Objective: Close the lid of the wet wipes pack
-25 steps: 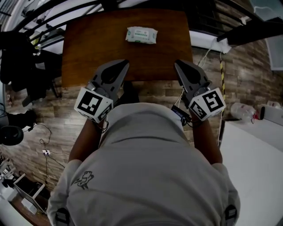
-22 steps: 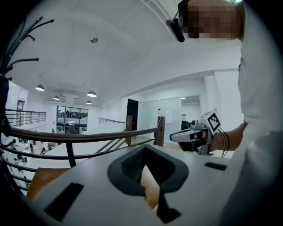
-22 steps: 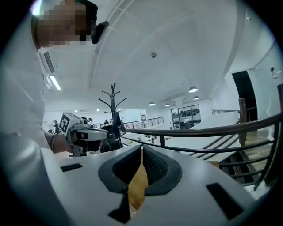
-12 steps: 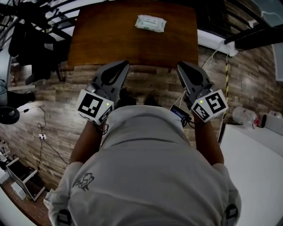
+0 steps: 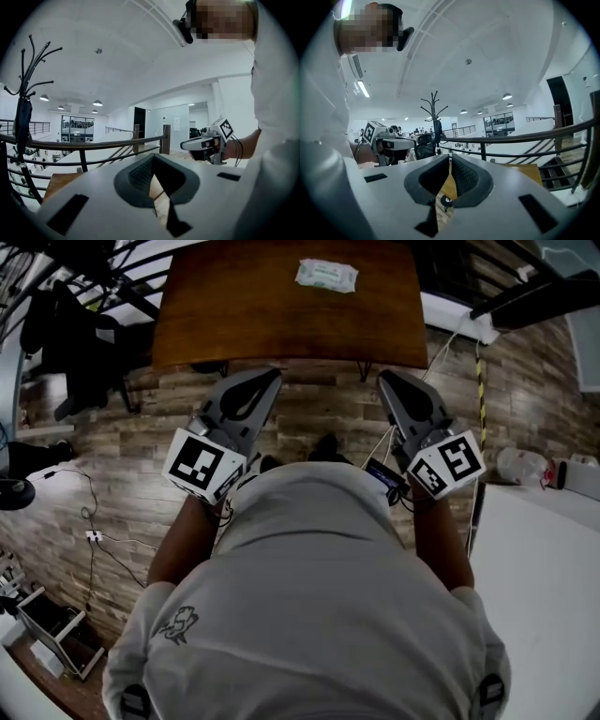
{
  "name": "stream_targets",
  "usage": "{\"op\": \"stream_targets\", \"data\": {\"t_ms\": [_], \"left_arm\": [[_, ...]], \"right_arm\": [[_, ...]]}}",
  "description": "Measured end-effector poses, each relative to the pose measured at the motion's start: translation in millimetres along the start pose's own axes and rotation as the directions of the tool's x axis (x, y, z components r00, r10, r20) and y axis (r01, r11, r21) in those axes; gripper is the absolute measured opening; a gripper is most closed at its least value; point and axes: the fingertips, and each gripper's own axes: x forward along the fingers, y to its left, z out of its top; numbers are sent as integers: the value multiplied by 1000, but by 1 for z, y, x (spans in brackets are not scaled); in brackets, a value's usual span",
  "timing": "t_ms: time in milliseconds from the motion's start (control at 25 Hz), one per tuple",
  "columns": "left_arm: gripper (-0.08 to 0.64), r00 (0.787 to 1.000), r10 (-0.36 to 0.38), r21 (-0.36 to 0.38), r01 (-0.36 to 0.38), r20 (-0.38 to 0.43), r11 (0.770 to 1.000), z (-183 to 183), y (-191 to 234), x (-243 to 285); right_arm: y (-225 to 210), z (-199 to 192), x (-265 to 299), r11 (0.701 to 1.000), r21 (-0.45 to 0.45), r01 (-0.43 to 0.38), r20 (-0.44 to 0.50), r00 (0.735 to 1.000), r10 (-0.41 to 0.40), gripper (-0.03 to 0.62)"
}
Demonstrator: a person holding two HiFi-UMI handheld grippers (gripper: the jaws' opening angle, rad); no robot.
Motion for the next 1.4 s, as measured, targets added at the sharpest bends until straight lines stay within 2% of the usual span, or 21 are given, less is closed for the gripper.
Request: {"op": "stream_targets", "data": {"t_ms": [320,520,680,1040,1240,1400], "left_arm": [[14,999,-51,-3,51,3,999,-13,4,-94],[14,992,-130,-6,130,-1,992,-27,-15,-134],[14,990,-142,-13,142,20,990,-33,-28,-156],[13,993,-117,-17,118,30,993,-31,-55,-168],[14,998,-65,-18,66,27,998,-25,-86,-166],[14,999,-30,-18,30,16,999,-32,-124,-166]], "right_arm": [[93,-9,10,999,0,49,12,999,-49,41],[141,-23,-5,995,8,96,2,995,-96,41],[167,-31,-25,993,8,119,-1,993,-119,41],[180,-32,-59,995,-14,100,-13,995,-100,41],[173,-33,-90,999,-18,51,-22,998,-51,41],[172,-48,-126,999,-28,19,-34,999,-20,41]]}}
